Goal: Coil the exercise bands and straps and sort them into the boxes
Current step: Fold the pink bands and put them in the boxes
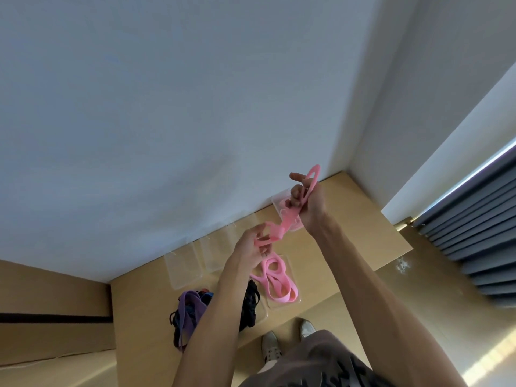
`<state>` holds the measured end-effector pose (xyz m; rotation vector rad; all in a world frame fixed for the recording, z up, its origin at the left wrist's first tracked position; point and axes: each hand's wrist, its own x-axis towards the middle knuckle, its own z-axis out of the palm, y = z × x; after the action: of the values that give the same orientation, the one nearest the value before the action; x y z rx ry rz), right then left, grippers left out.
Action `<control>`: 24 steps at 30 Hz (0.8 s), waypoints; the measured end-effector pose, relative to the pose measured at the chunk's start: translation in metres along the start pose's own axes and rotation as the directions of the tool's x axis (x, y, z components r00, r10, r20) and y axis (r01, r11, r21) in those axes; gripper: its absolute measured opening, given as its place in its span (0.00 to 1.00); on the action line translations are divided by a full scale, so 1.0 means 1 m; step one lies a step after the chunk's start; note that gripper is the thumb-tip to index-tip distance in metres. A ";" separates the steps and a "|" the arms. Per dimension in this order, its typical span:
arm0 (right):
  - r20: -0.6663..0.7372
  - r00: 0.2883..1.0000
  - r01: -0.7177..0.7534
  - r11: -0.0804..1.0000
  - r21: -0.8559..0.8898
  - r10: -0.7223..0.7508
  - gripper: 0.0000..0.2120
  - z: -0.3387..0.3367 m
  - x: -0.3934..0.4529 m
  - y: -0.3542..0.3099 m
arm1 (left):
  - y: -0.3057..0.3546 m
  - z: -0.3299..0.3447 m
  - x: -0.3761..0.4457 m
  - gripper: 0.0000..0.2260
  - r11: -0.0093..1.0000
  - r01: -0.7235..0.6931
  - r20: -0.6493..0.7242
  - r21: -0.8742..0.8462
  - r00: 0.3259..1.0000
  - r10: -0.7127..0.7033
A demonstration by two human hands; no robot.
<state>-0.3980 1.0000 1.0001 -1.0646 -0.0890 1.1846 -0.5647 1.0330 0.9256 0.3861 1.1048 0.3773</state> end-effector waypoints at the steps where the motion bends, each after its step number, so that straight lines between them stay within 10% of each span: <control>1: -0.039 0.999 0.028 0.995 -0.100 -0.032 0.17 -0.005 0.002 0.003 | 0.000 -0.003 0.000 0.07 1.000 -0.016 -0.049 0.024 0.999 0.017; 6: -0.081 0.978 0.111 0.809 -0.578 -0.192 0.12 -0.022 0.003 0.033 | 0.017 0.008 -0.009 0.03 0.951 -0.220 -0.145 0.217 0.956 0.255; 16: 0.098 0.842 0.283 0.279 -0.918 -0.531 0.12 0.001 -0.005 0.061 | 0.034 0.047 -0.036 0.25 0.781 -0.461 0.104 0.421 0.880 0.463; 24: 0.015 0.864 0.277 0.450 -0.849 -0.503 0.15 -0.001 -0.015 0.063 | 0.031 0.047 -0.030 0.13 0.829 -0.425 0.013 0.364 0.892 0.452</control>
<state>-0.4483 0.9862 0.9621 -1.9079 -0.7533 0.5102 -0.5371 1.0402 0.9824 0.9710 1.1541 0.6024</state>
